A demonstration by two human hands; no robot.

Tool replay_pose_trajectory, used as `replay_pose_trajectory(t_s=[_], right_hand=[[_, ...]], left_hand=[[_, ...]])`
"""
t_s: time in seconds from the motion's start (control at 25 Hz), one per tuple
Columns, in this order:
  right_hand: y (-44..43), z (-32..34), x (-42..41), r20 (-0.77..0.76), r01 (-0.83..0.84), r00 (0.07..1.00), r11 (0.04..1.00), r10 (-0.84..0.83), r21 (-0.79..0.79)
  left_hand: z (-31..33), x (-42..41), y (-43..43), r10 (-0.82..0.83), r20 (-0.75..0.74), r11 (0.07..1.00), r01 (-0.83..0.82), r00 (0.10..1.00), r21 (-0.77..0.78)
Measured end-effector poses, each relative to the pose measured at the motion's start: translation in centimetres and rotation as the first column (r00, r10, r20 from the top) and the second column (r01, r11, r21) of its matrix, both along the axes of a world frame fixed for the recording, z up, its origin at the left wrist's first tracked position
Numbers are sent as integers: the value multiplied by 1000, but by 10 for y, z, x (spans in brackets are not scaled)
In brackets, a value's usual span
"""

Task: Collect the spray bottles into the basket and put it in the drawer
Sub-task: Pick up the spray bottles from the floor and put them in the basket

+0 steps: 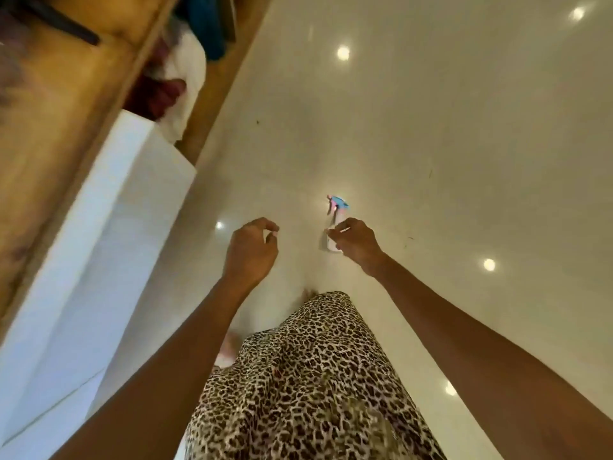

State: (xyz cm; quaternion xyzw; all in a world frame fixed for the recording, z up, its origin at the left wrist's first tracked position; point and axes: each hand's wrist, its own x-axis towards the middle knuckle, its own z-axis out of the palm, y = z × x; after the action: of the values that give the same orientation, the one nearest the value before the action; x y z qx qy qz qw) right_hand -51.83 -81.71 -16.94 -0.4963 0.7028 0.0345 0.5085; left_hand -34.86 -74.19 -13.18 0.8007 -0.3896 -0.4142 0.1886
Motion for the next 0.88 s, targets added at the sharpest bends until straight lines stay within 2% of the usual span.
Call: replay_pose_trajectory(t_s=[0.32, 0.52, 0.72, 0.88], right_hand=[[-68, -254, -41, -227, -153, 963, 988, 148, -7], [-97, -373, -63, -365, -219, 914, 973, 179, -73], [-112, -424, -68, -361, -189, 918, 982, 166, -28], [-108, -399, -61, -326, -67, 944, 995, 40, -73]], left_hand=[[-228, -36, -69, -229, -11, 972, 230, 973, 59], [-349, -35, -89, -246, 27, 966, 243, 969, 93], [-400, -26, -92, -236, 63, 968, 229, 970, 103], [-379, -22, -82, -257, 28, 963, 253, 966, 98]])
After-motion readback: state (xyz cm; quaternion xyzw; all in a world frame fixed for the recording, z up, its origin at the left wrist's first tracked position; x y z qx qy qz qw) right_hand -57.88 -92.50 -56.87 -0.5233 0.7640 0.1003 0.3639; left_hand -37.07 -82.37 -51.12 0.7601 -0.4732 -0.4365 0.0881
